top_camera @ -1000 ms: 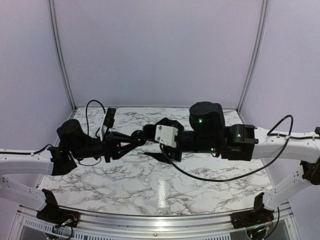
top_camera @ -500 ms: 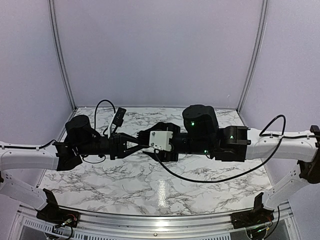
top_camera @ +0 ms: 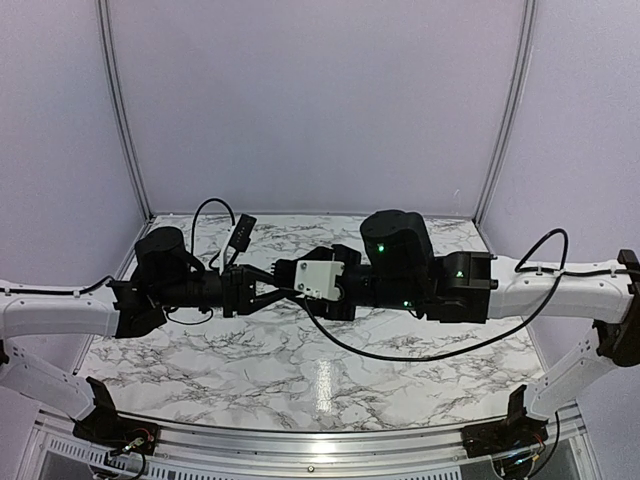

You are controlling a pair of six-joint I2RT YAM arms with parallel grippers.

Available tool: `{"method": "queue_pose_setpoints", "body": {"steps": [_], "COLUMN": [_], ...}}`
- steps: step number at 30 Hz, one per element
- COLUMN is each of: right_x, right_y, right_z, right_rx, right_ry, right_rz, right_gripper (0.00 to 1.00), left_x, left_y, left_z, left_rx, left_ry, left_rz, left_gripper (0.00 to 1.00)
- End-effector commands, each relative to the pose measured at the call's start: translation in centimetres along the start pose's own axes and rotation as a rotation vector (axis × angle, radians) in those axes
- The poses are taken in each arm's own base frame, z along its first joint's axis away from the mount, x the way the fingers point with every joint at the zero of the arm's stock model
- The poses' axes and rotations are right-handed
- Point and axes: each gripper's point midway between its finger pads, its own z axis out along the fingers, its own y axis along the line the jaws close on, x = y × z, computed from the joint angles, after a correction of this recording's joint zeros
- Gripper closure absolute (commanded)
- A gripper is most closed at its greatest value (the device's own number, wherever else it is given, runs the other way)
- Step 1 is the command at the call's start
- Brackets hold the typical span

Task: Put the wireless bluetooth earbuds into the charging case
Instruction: Pass from the left arm to the right, then place the charging case with the earbuds at the center of the board.

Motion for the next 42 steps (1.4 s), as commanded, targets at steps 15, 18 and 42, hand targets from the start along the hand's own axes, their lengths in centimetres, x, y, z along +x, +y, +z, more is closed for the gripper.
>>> {"method": "queue_pose_setpoints", "body": {"steps": [15,18,42], "right_x": [0.6,1.9,12.6], "right_y": [-1.7,-1.3,5.5], "right_z": [0.8,1.7,18.9], "right_rx": [0.002,-0.053,-0.421], "right_ry": [-0.029,-0.031,0.154], "right_rz": [0.166,0.232,0.505], "right_gripper": [0.72,0.73,0.75], "left_x": [-3.0,-4.2,-4.9], "left_y": [3.1,4.1,11.1], "left_z": [-3.7,-6.1,-18.0], "left_rx": [-0.274,-0.384,-0.998], "left_ry": [-0.168,-0.255,-0.458], "left_rz": [0.108,0.13,0.022], "left_gripper": [0.12,0.01,0.01]}}
